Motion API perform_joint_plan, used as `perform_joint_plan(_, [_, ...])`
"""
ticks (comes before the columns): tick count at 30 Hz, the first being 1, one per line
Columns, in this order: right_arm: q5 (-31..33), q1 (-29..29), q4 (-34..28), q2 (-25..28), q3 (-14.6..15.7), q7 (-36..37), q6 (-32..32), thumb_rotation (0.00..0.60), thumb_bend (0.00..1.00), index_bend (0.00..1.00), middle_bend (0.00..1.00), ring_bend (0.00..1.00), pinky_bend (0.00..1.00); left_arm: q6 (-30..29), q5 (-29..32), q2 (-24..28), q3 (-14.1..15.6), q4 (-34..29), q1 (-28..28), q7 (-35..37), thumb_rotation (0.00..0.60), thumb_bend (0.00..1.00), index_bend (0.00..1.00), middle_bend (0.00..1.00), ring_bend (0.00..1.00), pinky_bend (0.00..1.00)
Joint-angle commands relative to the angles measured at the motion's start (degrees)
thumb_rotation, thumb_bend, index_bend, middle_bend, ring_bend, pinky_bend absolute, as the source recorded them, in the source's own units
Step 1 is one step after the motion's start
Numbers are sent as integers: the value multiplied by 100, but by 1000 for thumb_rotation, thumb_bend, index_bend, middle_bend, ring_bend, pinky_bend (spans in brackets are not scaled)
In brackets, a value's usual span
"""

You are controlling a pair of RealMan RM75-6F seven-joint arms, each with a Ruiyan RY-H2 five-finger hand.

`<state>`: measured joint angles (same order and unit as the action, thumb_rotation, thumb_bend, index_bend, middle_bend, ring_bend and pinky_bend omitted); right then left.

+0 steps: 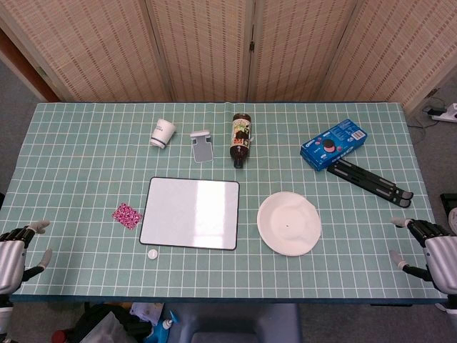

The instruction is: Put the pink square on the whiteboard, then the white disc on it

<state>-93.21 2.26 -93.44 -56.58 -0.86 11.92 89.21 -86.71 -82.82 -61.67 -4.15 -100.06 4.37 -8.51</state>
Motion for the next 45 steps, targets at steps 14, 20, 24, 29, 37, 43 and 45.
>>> perform_joint_plan(14, [-49, -53, 27, -5, 10, 38, 117, 600, 232, 275, 347, 308, 363, -41, -62, 2, 25, 17, -22, 70, 600, 326, 272, 379, 358, 390])
perform_joint_plan(20, [-71, -68, 8, 16, 5, 26, 165, 600, 231, 275, 348, 307, 363, 18, -163, 20, 27, 131, 38, 220, 600, 326, 272, 379, 358, 388])
perform_joint_plan(24, [-81, -64, -14, 33, 3, -1, 163, 600, 231, 275, 348, 307, 363, 173, -272, 88, 19, 307, 165, 382, 600, 326, 274, 379, 358, 385])
perform_joint_plan(29, [-101, -59, -56, 61, -4, -40, 174, 600, 232, 275, 347, 307, 363, 536, -489, 198, -31, 690, 503, 704, 600, 327, 274, 385, 398, 488])
perform_joint_plan(37, [-155, -72, -124, 88, 5, -86, 220, 600, 232, 275, 347, 308, 363, 1224, -947, 93, -149, 1857, 1326, 1558, 600, 326, 290, 658, 688, 895])
perform_joint_plan(43, [-185, -90, -185, 123, 20, -147, 242, 600, 232, 275, 348, 307, 363, 1847, -1318, 22, -20, 2558, 1957, 2041, 600, 323, 281, 855, 861, 1000])
perform_joint_plan(45, [-195, -95, -210, 136, 23, -169, 251, 600, 232, 275, 347, 307, 363, 2032, -1435, -9, 40, 2716, 2156, 2130, 600, 324, 271, 892, 889, 1000])
